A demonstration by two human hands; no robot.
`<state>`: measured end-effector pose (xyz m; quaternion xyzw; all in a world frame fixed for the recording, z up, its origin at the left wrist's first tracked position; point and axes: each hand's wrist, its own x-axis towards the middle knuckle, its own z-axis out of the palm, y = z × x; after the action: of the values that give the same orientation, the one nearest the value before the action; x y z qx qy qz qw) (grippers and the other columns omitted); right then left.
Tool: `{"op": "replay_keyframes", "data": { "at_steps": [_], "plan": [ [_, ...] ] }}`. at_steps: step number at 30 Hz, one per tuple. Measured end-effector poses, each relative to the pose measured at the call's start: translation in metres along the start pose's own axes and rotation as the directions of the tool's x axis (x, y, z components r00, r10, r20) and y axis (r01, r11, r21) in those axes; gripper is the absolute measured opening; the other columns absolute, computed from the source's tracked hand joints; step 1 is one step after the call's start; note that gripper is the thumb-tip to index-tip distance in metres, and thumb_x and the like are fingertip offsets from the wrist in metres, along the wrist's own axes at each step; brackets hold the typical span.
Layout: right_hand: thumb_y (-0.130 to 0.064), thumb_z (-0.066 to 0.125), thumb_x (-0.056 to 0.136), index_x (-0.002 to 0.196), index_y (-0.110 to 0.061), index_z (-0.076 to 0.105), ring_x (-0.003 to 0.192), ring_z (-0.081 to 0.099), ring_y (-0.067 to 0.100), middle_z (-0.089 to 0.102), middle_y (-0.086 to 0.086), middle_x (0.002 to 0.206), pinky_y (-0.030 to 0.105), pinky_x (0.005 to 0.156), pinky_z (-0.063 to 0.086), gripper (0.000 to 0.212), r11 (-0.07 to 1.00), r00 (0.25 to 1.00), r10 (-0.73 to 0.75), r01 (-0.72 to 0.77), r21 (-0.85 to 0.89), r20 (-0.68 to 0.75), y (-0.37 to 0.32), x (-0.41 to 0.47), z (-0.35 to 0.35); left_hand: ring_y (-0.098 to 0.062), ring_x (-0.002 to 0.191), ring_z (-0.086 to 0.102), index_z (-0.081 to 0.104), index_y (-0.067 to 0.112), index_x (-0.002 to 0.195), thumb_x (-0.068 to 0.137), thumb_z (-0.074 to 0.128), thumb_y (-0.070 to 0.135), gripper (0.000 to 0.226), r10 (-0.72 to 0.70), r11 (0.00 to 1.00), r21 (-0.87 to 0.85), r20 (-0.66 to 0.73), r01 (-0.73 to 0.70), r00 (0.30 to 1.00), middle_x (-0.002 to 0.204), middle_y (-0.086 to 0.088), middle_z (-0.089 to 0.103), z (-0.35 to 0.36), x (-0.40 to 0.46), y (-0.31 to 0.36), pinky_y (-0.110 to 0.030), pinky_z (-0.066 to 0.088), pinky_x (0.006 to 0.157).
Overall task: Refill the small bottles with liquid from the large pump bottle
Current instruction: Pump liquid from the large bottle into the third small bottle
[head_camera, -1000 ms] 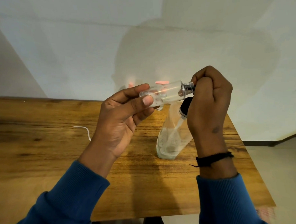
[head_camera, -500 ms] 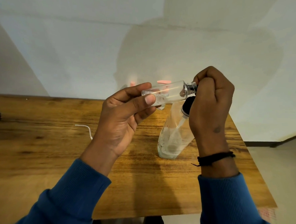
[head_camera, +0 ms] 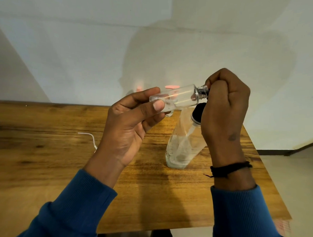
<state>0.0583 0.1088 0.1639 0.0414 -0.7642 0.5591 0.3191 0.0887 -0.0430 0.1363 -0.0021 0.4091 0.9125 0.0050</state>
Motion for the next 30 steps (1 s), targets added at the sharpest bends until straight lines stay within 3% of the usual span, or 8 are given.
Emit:
{"op": "replay_keyframes", "data": {
  "at_steps": [8,15,20,26,30],
  "plan": [
    [-0.002,0.036,0.083,0.067,-0.004,0.046,0.055,0.032,0.007,0.037,-0.002,0.058,0.032,0.051,0.026,0.02,1.0,1.0,0.005,-0.005,0.002,0.007,-0.0012,-0.0004,-0.0001,-0.024,0.089,0.073,0.08,0.013,0.088,0.058,0.081,0.012,0.031,-0.005,1.0,-0.006,0.001,0.005,1.0,0.101,-0.012,0.075,-0.0004,-0.0002,-0.0001,-0.02,0.058,0.066],
    [-0.003,0.035,0.084,0.068,-0.003,0.047,0.053,0.032,0.006,0.037,-0.001,0.059,0.028,0.049,0.026,0.02,1.0,0.999,0.026,-0.027,0.007,0.04,0.0003,-0.0015,0.0027,-0.024,0.087,0.072,0.079,0.013,0.089,0.065,0.076,0.004,0.025,-0.015,1.0,-0.008,-0.025,0.015,1.0,0.1,-0.012,0.075,-0.0001,-0.0009,0.0014,-0.02,0.058,0.065],
    [0.004,0.034,0.085,0.069,-0.001,0.049,0.05,0.033,0.005,0.037,0.013,0.061,0.014,0.045,0.025,0.023,0.999,0.999,0.008,-0.01,0.031,0.034,-0.0044,-0.001,0.0,-0.026,0.089,0.072,0.079,0.014,0.09,0.065,0.078,0.006,0.027,-0.008,1.0,-0.001,0.003,0.008,1.0,0.103,-0.013,0.075,0.0004,-0.0012,-0.0001,-0.021,0.058,0.068],
    [-0.001,0.035,0.084,0.068,0.001,0.047,0.053,0.032,0.006,0.037,0.007,0.059,0.023,0.048,0.026,0.02,1.0,0.999,0.02,-0.02,0.0,0.048,-0.0021,-0.0007,0.0007,-0.023,0.085,0.073,0.08,0.013,0.087,0.066,0.073,0.003,0.024,-0.019,1.0,-0.006,-0.029,0.019,0.999,0.1,-0.011,0.075,0.0007,-0.0012,0.0003,-0.02,0.058,0.065],
    [0.005,0.034,0.085,0.068,-0.001,0.047,0.05,0.032,0.006,0.035,0.011,0.06,0.015,0.044,0.026,0.021,0.999,0.999,0.02,-0.022,0.038,0.034,-0.0054,-0.002,0.0004,-0.026,0.088,0.072,0.079,0.014,0.09,0.063,0.08,0.006,0.028,-0.007,1.0,-0.001,0.004,0.007,1.0,0.103,-0.014,0.075,0.0009,-0.0006,-0.0006,-0.021,0.058,0.067]
  ]
}}
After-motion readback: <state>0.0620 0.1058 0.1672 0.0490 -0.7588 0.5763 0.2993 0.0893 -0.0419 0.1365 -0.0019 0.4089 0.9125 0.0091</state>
